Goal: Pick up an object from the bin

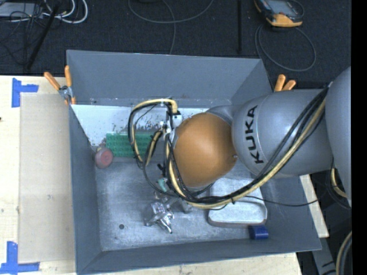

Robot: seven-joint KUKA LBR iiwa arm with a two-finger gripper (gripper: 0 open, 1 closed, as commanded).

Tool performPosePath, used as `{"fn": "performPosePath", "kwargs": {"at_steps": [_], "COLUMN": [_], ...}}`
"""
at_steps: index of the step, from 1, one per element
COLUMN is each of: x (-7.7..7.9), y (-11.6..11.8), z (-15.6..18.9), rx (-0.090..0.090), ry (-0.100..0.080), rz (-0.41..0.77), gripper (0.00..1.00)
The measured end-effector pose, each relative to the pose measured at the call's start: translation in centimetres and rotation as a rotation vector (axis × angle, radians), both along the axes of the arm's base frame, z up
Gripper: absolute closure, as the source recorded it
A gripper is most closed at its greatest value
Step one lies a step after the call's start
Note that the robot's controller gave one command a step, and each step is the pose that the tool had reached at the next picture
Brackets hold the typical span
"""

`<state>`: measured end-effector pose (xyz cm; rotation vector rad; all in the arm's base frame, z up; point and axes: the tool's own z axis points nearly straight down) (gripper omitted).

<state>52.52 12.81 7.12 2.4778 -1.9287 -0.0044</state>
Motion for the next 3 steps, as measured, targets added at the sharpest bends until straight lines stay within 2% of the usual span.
{"fn": "performPosePath", "kwargs": {"at_steps": [1, 2, 3], "x": [0.1, 0.1, 0.1], "y": [0.1, 0.3, 0.3], "z": [0.2, 3.5, 4.1], "rx": [0.003, 0.002, 0.001], "ry": [-0.004, -0.003, -0.001], "rz": [-0.002, -0.008, -0.016], "gripper": [1.00, 1.00, 1.00]}}
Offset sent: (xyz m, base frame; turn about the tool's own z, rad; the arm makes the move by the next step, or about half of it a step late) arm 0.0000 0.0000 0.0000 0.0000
